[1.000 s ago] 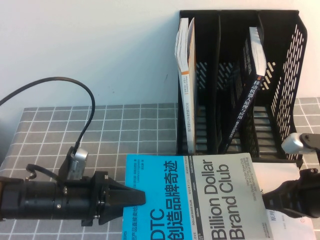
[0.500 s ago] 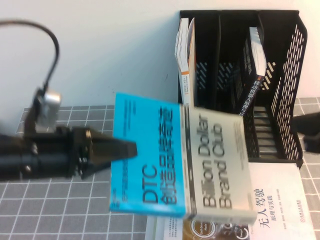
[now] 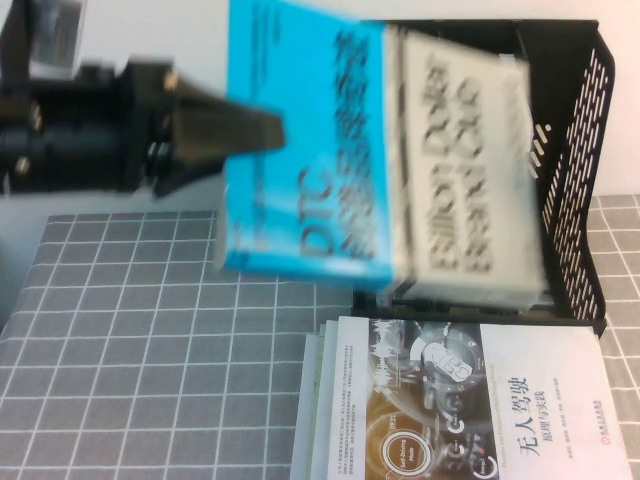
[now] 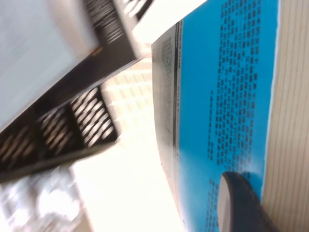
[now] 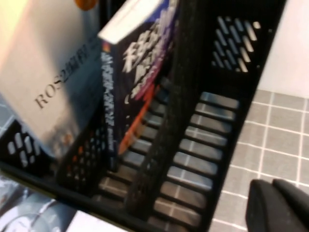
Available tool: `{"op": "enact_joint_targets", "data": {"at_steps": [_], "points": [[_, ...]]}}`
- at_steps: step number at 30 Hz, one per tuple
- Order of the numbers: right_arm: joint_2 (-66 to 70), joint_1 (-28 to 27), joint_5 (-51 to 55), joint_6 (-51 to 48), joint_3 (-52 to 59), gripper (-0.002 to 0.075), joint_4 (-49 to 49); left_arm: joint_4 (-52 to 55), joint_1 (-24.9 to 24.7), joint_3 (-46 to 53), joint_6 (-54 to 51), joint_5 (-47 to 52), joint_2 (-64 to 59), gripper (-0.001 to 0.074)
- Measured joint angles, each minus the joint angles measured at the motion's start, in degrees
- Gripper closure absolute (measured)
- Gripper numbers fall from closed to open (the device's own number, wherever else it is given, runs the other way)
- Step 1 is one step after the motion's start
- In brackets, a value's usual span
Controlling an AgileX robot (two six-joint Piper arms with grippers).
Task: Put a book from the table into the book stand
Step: Place the book on the book shelf
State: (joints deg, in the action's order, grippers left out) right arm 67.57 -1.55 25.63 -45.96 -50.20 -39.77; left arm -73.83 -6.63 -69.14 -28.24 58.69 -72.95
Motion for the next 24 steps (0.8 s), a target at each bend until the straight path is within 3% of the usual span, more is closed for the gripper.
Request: {"op": "enact_joint_targets", "data": {"at_steps": [6, 12, 18, 24], "points": [[-1.25, -3.63, 0.14, 0.02, 0.00, 0.0729, 0.54, 5.36, -8.60, -13.36, 7.02, -4.74, -5.08, 0.0552], [-4.92, -13.87, -1.01, 0.69, 0.00, 0.0729, 0.89, 17.79, -16.68, -30.22, 17.77, -6.60, -16.26, 0.0552], [-7.99, -23.97, -1.49, 1.11, 0.00, 0.0729, 1.02, 35.82, -20.83, -48.63, 32.94, -3.67, -29.24, 0.0552], [-8.50, -25.64, -0.22, 2.85, 0.00, 0.0729, -1.29, 47.25, -23.65, -62.99, 43.45, -1.18, -39.30, 0.0552]]}}
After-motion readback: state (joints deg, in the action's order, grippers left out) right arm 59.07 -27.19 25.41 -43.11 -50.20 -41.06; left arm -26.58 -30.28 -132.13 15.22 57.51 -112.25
